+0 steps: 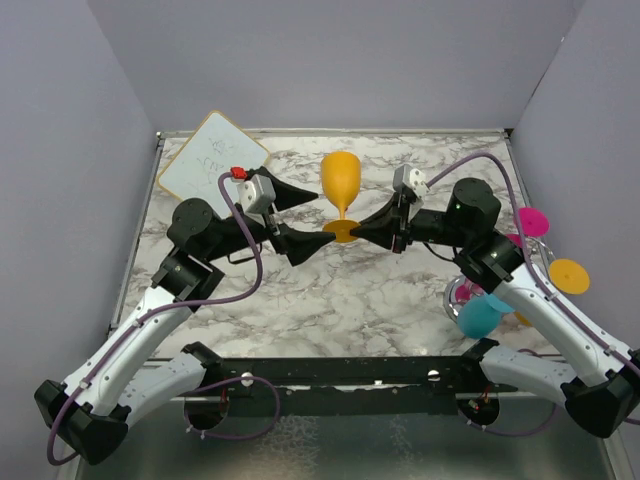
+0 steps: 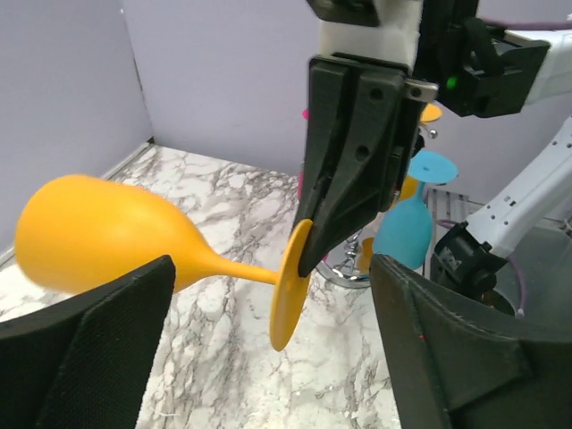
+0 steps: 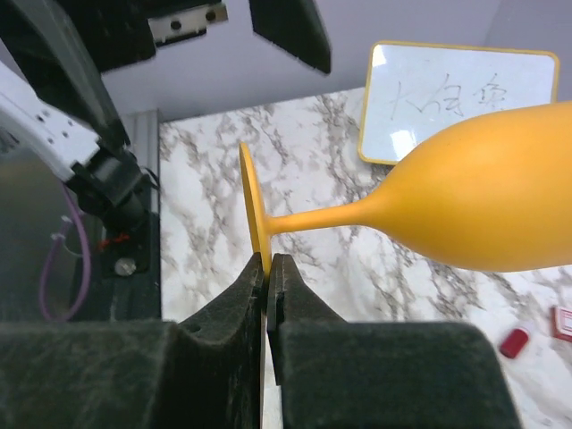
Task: Take the wine glass off the wine glass rack
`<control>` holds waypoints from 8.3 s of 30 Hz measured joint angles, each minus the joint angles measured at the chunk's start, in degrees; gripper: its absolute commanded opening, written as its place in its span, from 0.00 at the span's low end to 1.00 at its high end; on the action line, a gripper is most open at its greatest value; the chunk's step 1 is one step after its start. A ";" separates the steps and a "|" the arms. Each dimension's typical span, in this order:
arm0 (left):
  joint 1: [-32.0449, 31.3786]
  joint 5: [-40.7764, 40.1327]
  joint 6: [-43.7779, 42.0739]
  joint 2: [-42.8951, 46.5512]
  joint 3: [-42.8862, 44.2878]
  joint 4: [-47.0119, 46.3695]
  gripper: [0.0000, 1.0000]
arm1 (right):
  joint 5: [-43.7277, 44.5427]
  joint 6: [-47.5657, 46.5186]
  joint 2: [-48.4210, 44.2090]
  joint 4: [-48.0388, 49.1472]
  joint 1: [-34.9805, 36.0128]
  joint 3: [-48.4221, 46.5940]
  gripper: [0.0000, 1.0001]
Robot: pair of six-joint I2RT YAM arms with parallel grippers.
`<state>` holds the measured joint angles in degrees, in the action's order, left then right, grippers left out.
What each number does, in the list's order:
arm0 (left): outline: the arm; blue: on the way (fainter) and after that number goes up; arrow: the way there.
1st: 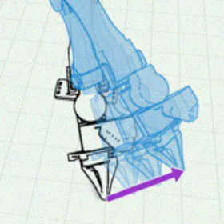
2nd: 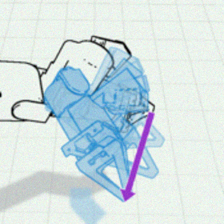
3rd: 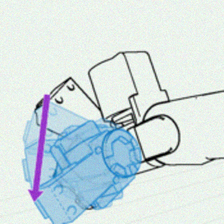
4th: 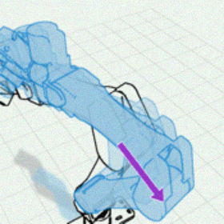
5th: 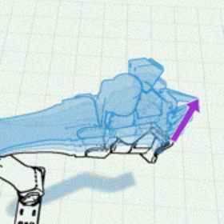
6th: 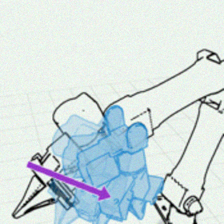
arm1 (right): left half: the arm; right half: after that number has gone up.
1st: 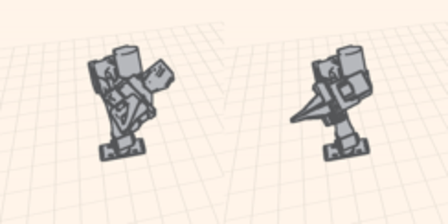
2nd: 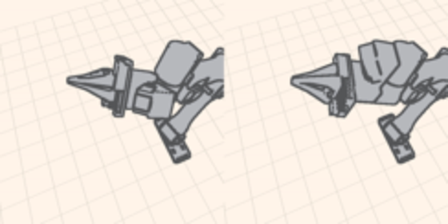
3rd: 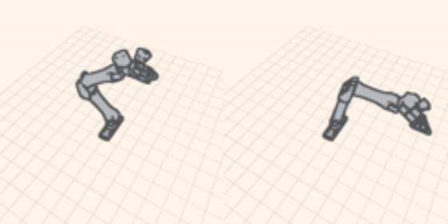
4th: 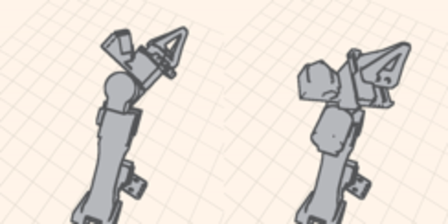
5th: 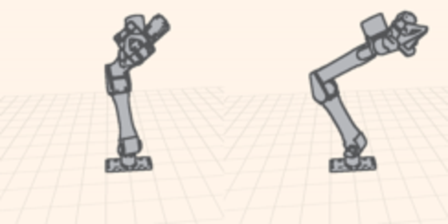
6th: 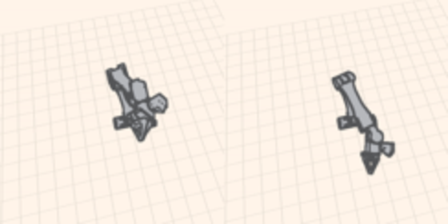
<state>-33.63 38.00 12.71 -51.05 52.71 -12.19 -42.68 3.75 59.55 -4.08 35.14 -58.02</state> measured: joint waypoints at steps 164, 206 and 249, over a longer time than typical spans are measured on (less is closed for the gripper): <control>17.38 -49.99 5.66 -26.53 20.52 46.47 0.83 | 34.10 -35.39 -13.62 -2.21 18.93 9.27 1.00; -32.17 -18.91 46.95 -39.98 13.97 -7.89 0.45 | 72.78 -3.41 -2.64 -13.57 -1.03 -21.22 1.00; -35.39 -17.66 58.49 -59.76 30.12 -10.75 0.13 | 72.78 -5.53 -14.64 -10.78 -1.03 -18.93 1.00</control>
<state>-69.01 20.34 71.20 -110.80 82.83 -22.94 30.11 -1.78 44.91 -14.85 34.11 -76.95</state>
